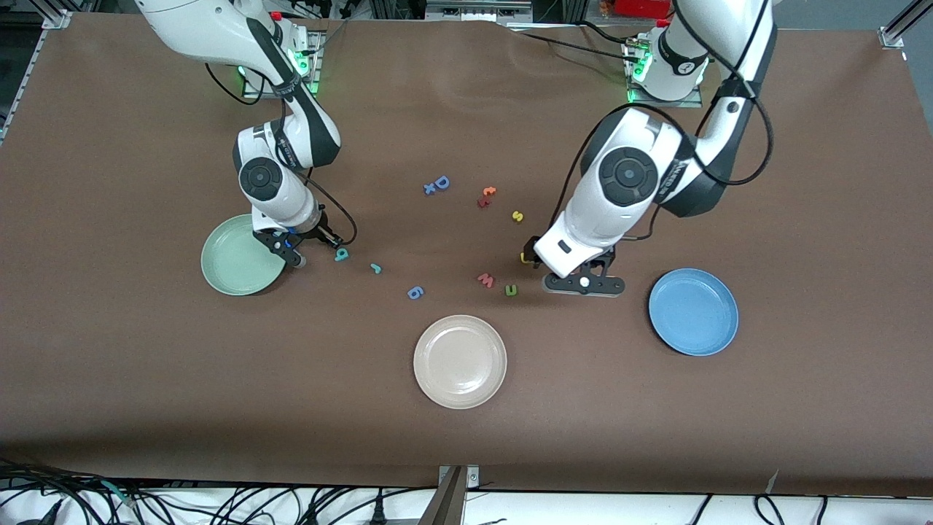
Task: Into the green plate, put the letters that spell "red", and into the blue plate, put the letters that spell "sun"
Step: 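Grasp the orange e with the right gripper while the left gripper reaches letters, then drop the e on the green plate while the left gripper grasps yellow u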
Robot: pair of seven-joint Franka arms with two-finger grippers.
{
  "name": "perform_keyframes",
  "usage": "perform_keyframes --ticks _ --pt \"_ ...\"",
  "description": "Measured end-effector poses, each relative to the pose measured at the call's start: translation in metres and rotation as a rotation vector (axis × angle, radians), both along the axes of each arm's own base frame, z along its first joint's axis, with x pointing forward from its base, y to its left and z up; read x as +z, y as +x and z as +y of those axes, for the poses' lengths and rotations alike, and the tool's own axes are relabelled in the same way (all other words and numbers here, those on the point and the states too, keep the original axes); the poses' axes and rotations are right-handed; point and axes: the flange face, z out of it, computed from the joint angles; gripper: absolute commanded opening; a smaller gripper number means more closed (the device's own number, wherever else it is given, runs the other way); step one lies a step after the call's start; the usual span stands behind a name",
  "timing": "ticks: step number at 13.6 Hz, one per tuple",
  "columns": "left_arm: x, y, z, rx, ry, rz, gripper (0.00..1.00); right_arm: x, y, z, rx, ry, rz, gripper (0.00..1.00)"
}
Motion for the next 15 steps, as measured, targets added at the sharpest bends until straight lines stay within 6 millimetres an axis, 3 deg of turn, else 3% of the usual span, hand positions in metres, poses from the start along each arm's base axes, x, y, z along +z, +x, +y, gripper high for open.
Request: perform_keyframes --ticks 2,4,7,9,12,15 --pt "-0.012 -0.004 -0.012 0.002 0.001 0.003 1.00 0.014 0.010 -0.006 -0.016 0.002 -0.022 0.08" --pt "-0.017 -0.006 -0.016 -0.002 0.004 0.008 1.00 0.049 0.031 -0.027 -0.030 -0.022 0.017 0.05" --pt "-0.037 -0.009 -0.019 -0.009 0.020 0.035 1.00 0.119 0.057 -0.080 0.023 -0.046 0.132 0.05" --pt "-0.061 -0.016 -0.028 -0.024 0.039 0.064 1.00 0.142 0.064 -0.124 0.081 -0.034 0.144 0.05" --pt "-0.085 -0.022 -0.034 -0.037 0.058 0.095 1.00 0.138 0.066 -0.180 0.138 -0.028 0.159 0.05" --pt "-0.101 -0.025 -0.032 -0.045 0.071 0.115 1.00 0.114 0.074 -0.213 0.174 -0.035 0.134 0.06"
